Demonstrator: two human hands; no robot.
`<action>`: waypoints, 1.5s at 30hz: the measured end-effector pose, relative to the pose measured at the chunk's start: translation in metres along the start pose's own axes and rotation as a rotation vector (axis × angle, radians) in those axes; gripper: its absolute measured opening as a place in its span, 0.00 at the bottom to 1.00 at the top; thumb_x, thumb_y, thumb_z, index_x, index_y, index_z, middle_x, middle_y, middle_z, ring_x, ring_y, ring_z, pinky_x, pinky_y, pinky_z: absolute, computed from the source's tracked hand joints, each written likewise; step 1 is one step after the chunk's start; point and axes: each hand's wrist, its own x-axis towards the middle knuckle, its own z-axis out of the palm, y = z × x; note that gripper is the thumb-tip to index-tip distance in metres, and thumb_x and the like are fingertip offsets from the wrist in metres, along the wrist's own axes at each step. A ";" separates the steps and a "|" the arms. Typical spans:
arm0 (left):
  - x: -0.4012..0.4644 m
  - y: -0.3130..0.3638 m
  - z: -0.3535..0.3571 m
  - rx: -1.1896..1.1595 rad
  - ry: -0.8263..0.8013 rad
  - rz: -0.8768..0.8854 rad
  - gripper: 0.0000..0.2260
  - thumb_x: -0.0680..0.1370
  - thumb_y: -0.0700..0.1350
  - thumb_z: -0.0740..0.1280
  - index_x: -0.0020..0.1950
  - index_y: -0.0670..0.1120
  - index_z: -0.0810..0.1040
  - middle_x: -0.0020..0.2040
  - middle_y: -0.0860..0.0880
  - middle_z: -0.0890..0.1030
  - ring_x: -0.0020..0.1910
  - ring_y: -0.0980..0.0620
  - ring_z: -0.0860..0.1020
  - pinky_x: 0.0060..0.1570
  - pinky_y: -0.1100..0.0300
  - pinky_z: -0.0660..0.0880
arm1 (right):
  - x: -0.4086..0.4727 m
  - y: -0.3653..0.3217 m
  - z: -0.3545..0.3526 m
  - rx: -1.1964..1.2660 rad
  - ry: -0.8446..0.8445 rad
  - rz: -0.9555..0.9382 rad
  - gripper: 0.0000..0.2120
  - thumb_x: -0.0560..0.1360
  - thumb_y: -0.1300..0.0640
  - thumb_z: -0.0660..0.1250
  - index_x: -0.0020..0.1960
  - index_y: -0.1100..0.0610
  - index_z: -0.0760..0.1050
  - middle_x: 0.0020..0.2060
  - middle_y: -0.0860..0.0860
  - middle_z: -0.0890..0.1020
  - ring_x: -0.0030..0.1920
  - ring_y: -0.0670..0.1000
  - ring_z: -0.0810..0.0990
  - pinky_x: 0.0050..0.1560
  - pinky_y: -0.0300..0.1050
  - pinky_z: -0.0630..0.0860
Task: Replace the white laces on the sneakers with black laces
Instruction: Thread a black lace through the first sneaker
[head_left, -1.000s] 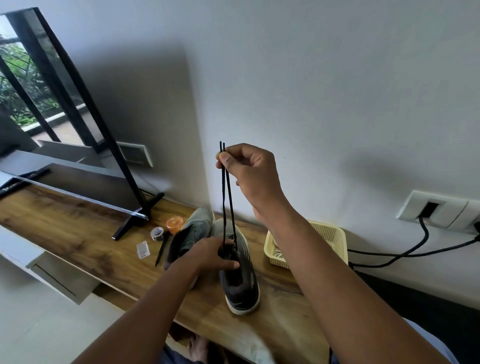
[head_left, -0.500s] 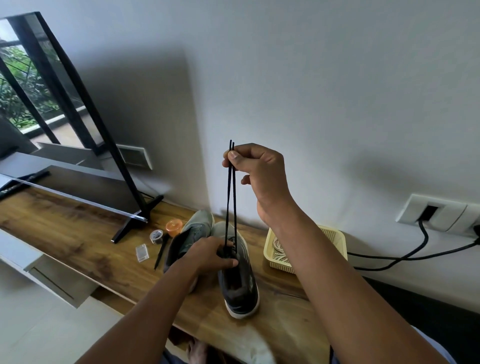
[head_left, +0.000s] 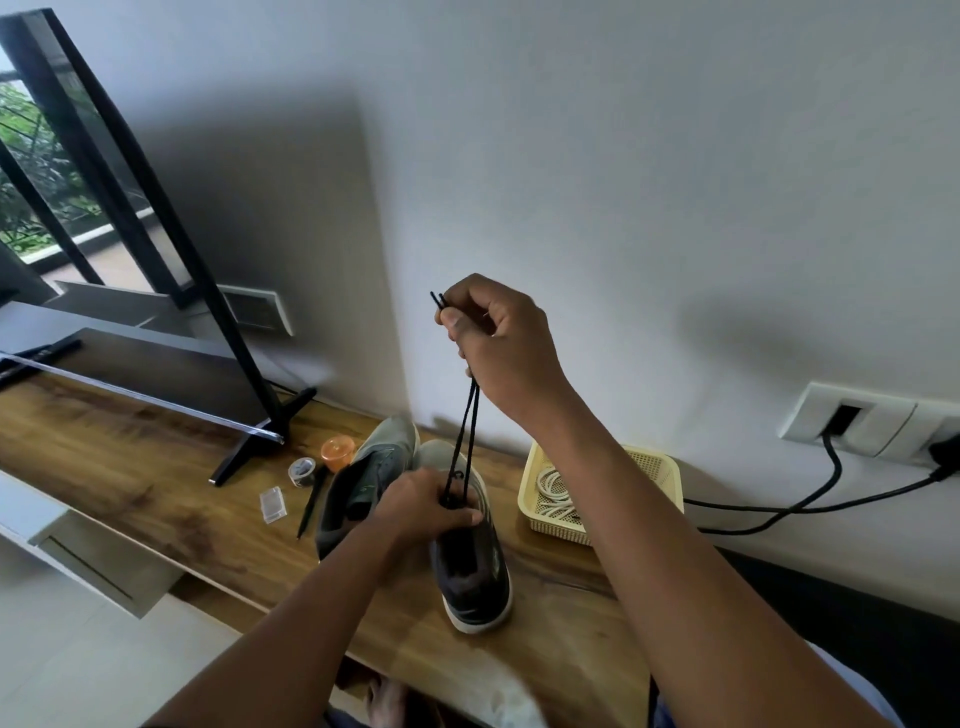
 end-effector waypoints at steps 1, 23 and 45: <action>0.001 -0.001 0.000 -0.005 -0.005 0.001 0.10 0.73 0.57 0.79 0.53 0.59 0.87 0.50 0.60 0.87 0.52 0.62 0.83 0.61 0.53 0.80 | 0.000 0.001 0.000 -0.044 -0.021 -0.022 0.05 0.80 0.61 0.67 0.46 0.55 0.78 0.34 0.48 0.78 0.35 0.49 0.73 0.38 0.47 0.73; 0.011 -0.010 0.003 0.002 -0.047 -0.009 0.13 0.73 0.55 0.80 0.57 0.59 0.88 0.58 0.59 0.86 0.61 0.59 0.81 0.67 0.53 0.77 | -0.002 -0.007 0.000 -0.410 -0.092 -0.171 0.06 0.76 0.59 0.73 0.44 0.49 0.83 0.39 0.43 0.84 0.34 0.40 0.75 0.39 0.40 0.72; -0.020 0.088 -0.073 -1.248 0.523 0.306 0.19 0.74 0.49 0.75 0.62 0.41 0.84 0.53 0.39 0.87 0.53 0.43 0.86 0.50 0.54 0.82 | 0.001 0.028 -0.001 -0.137 0.050 0.219 0.03 0.76 0.55 0.76 0.43 0.52 0.86 0.37 0.44 0.86 0.43 0.45 0.85 0.49 0.46 0.82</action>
